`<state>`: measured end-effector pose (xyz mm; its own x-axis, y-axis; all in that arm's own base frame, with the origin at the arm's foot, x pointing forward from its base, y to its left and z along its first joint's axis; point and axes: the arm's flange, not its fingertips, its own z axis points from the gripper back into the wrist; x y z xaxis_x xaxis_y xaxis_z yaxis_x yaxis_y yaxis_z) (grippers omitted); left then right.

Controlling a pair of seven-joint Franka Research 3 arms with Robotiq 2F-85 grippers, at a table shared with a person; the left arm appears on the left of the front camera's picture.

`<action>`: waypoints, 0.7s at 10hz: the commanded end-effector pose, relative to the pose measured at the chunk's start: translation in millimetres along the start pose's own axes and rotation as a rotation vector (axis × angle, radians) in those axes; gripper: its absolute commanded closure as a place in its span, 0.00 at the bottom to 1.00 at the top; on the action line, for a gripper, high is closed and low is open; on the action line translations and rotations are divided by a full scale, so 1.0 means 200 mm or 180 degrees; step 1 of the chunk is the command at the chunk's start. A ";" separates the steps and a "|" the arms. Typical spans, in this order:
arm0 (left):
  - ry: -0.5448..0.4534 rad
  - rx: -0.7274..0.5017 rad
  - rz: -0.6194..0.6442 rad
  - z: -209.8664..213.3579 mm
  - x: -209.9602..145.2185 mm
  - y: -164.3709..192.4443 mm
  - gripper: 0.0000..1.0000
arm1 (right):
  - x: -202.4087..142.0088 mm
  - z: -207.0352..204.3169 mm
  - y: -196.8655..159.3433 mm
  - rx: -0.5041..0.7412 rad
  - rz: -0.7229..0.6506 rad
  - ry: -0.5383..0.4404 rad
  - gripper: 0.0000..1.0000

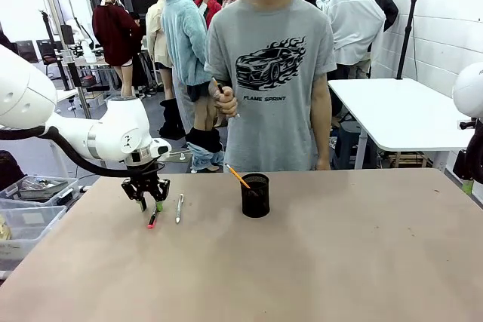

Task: Place the pens into the pen holder.
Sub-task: Pick up a writing instrument from the table and place it into the Pen holder.

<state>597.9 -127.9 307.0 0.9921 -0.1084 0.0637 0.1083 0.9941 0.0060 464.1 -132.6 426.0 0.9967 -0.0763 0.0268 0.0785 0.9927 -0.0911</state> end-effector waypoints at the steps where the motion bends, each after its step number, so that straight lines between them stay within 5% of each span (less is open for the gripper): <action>1: 0.0140 0.0044 -0.0016 -0.07 0.00 -0.03 1.00 | 0.00 0.01 0.00 -0.0013 -0.0044 0.0027 0.00; 7: 0.0403 0.0045 -0.0095 -0.13 -0.02 -0.06 1.00 | 0.00 0.01 0.00 -0.0013 -0.0044 0.0027 0.00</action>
<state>600.4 -137.9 309.1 0.9920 -0.1243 0.0231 0.1240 0.9922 0.0117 464.1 -132.6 426.0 0.9967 -0.0763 0.0268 0.0785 0.9927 -0.0911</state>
